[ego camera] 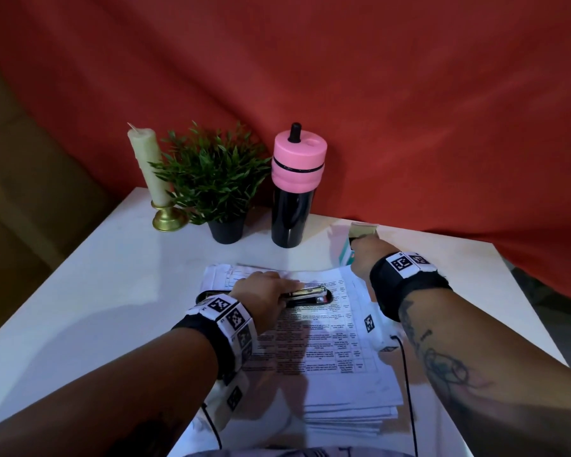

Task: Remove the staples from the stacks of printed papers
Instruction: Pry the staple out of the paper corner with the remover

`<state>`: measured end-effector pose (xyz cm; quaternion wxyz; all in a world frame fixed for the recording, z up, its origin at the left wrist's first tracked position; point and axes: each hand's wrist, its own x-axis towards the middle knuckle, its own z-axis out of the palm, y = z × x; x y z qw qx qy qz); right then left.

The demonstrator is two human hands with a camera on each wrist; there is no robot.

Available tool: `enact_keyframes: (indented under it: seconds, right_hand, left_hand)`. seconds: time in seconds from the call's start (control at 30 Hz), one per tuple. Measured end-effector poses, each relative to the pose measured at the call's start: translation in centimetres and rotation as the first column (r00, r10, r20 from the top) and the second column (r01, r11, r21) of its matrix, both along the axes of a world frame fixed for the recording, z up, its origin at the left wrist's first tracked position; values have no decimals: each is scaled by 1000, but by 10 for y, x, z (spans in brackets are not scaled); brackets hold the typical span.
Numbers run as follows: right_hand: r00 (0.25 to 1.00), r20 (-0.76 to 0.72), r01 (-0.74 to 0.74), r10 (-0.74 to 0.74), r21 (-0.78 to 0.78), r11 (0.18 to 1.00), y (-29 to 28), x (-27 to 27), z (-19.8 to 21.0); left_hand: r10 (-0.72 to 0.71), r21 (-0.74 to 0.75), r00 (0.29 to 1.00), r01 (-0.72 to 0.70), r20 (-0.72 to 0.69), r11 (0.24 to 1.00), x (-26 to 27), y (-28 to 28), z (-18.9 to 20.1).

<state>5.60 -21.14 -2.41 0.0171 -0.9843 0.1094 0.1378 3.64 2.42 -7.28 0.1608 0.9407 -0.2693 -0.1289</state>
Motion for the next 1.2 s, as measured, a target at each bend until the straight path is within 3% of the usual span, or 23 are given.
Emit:
enact_keyframes:
  seconds: [0.4,0.63,1.2]
  right_hand:
    - [991,73,100,-108,103,990,-1,2,-8]
    - [986,45,152,-159,137,979,3,2,-7]
    - [991,44,121,-125,95,988,-4,-7,-6]
  left_hand:
    - [-4,3,1000,4,-3,1000,-1,1,2]
    - [6,-8,1000,-6,-2,1000,-2,0,2]
    - [-17,-1,1000,17,15,1000,-1,0,2]
